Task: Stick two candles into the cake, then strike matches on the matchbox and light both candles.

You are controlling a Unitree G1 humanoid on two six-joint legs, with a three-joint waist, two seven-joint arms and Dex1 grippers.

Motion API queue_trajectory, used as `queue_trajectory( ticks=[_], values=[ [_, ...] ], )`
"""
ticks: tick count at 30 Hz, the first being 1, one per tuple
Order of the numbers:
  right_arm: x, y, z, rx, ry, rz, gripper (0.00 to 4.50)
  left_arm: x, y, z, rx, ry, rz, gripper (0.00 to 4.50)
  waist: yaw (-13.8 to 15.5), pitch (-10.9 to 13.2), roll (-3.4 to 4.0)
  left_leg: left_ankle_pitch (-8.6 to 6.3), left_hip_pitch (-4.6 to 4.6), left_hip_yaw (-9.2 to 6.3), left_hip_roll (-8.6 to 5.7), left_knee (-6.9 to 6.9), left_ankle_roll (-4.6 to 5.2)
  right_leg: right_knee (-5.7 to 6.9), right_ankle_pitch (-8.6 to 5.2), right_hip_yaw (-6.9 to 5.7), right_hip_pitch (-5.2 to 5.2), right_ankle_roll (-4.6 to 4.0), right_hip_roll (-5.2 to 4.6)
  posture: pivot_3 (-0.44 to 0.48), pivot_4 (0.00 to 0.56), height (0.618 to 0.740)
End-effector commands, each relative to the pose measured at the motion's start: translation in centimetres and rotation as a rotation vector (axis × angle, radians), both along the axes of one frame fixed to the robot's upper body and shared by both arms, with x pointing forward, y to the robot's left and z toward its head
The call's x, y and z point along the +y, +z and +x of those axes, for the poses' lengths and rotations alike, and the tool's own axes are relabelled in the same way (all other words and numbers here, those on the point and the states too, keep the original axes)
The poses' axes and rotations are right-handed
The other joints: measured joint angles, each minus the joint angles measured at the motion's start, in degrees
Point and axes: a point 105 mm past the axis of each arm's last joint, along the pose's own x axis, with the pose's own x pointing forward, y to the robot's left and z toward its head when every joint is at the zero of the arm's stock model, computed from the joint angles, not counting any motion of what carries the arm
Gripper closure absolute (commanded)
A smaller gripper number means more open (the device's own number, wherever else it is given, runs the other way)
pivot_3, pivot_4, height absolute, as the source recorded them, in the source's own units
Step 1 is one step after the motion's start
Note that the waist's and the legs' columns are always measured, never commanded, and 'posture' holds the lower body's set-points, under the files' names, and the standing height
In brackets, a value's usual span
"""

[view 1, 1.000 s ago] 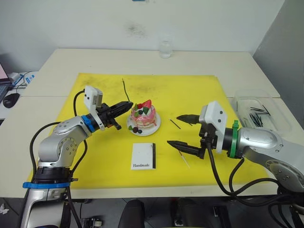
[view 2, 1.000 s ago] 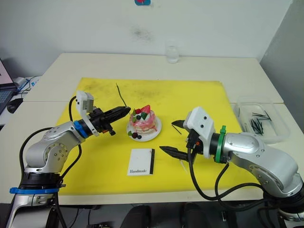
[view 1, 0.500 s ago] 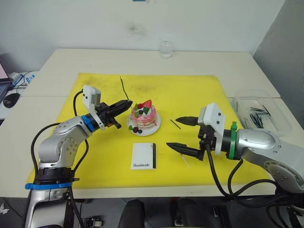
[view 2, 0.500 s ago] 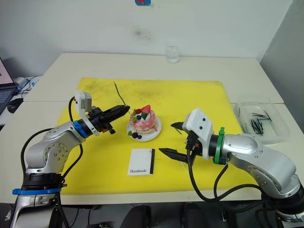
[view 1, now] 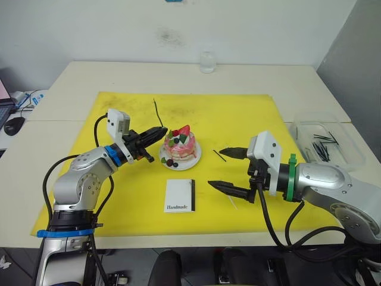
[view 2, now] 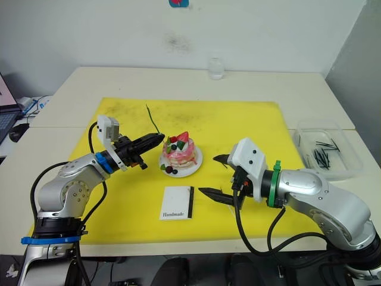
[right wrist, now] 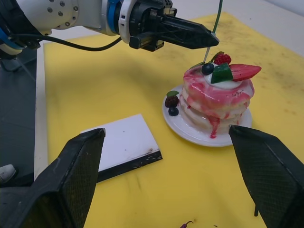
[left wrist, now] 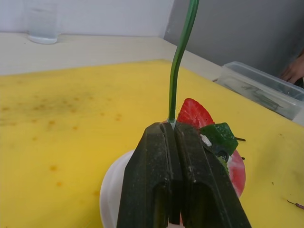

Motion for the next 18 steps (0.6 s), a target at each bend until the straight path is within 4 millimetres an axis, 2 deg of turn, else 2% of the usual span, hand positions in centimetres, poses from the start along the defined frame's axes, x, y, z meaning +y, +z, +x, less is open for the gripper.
queue_trajectory(
  ticks=[1,18],
  values=[
    [0.2,0.8,-0.5,-0.041,0.013,0.012,0.18,-0.3,0.6,-0.1,-0.053,-0.019,0.028,4.5,0.0,0.0,0.0,0.0,0.0,0.0,0.0,0.0,0.0,0.0,0.0,0.0,0.0,0.0,0.0,0.0,0.15,0.74],
    [0.2,0.5,-0.5,-0.039,0.016,0.004,0.18,-0.7,-3.6,-0.8,-0.074,-0.043,0.186,4.5,0.0,0.0,0.0,0.0,0.08,-0.02,0.0,0.13,0.0,0.04,0.02,-0.02,0.15,0.01,0.0,0.0,0.15,0.74]
  ],
)
